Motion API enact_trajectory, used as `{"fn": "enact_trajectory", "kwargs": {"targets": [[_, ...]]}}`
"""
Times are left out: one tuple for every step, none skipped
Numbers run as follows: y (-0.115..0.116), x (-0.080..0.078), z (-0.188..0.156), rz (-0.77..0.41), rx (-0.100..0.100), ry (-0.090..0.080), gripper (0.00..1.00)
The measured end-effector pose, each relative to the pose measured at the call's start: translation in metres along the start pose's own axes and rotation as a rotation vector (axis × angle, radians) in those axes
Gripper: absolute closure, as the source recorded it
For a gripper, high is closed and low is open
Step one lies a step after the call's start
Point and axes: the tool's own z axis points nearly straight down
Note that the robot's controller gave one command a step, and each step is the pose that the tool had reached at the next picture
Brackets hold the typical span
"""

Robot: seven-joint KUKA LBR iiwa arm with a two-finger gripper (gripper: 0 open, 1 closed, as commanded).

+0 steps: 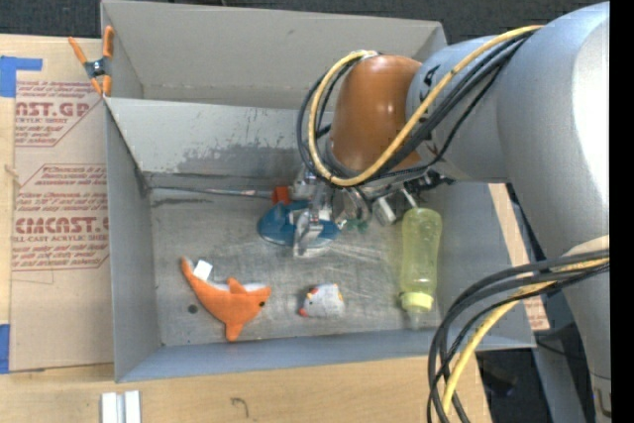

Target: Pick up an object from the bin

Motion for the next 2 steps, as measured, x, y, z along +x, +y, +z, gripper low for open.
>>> {"fn": "enact_trajectory", "kwargs": {"targets": [[0.0, 0.0, 0.0, 0.0, 0.0, 0.0, 1.0], [0.0, 0.0, 0.0, 0.0, 0.0, 0.0, 1.0]]}}
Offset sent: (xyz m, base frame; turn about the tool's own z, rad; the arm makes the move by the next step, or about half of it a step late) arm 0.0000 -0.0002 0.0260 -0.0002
